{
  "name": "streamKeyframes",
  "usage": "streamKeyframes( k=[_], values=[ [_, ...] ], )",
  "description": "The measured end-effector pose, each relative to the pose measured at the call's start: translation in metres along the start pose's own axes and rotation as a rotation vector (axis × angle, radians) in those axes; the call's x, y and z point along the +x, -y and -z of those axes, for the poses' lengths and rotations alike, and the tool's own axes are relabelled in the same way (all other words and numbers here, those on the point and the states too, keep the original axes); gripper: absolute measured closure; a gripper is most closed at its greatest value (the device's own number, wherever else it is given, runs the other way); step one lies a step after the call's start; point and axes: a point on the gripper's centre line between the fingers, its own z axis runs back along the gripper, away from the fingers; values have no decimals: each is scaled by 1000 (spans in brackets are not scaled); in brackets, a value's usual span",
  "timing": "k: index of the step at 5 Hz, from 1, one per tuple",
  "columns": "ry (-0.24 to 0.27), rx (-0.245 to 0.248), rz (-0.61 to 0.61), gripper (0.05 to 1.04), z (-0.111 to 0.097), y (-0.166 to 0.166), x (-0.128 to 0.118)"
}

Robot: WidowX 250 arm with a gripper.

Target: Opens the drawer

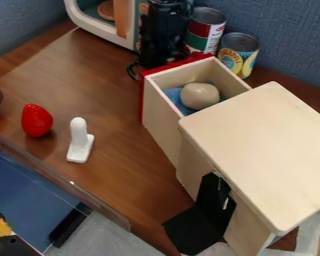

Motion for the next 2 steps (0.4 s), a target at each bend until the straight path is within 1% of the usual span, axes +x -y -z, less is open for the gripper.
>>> streamKeyframes(
  k=[1, 2],
  values=[
    [73, 7, 36, 365, -50, 8, -2],
    [147, 5, 79, 109, -96, 19, -5]
  ],
)
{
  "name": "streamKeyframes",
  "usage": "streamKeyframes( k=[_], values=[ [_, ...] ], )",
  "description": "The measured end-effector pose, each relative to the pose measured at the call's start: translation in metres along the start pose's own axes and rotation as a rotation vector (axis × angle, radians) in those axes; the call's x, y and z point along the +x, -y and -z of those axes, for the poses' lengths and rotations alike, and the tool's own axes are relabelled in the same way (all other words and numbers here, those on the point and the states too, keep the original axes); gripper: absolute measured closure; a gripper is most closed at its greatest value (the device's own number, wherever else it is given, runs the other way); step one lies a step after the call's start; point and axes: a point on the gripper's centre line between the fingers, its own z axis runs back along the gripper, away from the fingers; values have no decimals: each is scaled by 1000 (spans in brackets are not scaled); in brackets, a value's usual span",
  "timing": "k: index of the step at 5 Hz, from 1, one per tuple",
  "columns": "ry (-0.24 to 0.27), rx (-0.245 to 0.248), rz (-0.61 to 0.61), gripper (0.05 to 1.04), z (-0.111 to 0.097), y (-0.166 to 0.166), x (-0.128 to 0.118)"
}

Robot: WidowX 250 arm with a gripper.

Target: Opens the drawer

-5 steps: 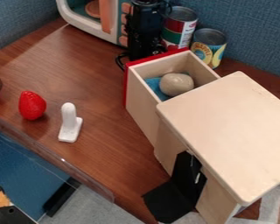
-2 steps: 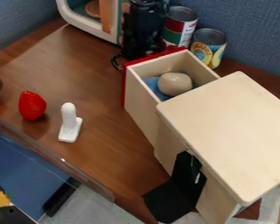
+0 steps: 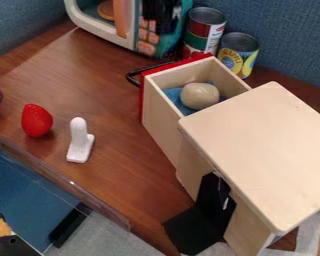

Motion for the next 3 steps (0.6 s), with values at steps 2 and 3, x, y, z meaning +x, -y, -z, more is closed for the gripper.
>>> streamKeyframes(
  k=[2, 3],
  values=[
    [87, -8, 132, 83, -64, 59, -3],
    [14, 12, 176, 83, -52, 118, 3]
  ],
)
